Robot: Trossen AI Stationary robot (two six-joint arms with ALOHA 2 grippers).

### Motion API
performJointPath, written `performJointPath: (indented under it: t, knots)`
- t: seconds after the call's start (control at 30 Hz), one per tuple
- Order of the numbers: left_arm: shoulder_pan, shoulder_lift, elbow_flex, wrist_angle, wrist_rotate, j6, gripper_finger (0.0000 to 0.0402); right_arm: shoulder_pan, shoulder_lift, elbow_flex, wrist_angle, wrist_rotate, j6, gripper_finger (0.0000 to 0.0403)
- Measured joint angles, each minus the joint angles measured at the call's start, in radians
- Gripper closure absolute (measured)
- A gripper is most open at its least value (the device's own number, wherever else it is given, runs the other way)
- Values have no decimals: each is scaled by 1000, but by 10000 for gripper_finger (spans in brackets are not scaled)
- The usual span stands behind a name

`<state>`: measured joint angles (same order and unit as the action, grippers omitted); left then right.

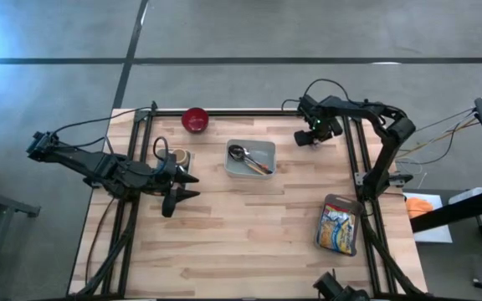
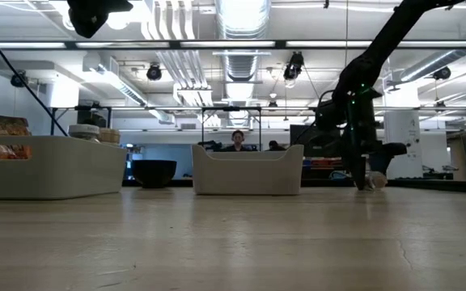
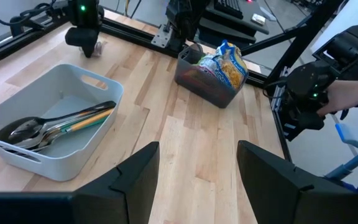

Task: Pick & Place Food Item
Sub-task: Put the brown seasoning bottle into the left gray bin

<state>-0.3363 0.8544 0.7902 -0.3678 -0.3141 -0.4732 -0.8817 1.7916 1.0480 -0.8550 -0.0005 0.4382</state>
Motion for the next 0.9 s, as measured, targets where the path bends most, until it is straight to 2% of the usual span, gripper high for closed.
performJointPath:
  t: [0.27, 0.43, 0.57, 0.7, 0.8, 0.9]
  knots:
    - [0, 0, 0, 0, 0, 0, 181, 4, -2, 10, 1, 0, -5, 218]
    - [0, 0, 0, 0, -6, 1, 181, 23, -53, 16, 0, 0, -24, 218]
    - [0, 0, 0, 2, -71, 0, 181, 44, -148, 17, 7, -9, -24, 218]
    - [0, 25, -1, 36, -220, -32, 181, 101, -278, -1, 63, -73, -22, 218]
    - [0, 54, -15, 88, -282, -65, 181, 166, -391, -41, 189, -140, 5, 218]
    - [0, 88, -26, 161, -301, -50, 181, 241, -506, -104, 388, -193, 51, 218]
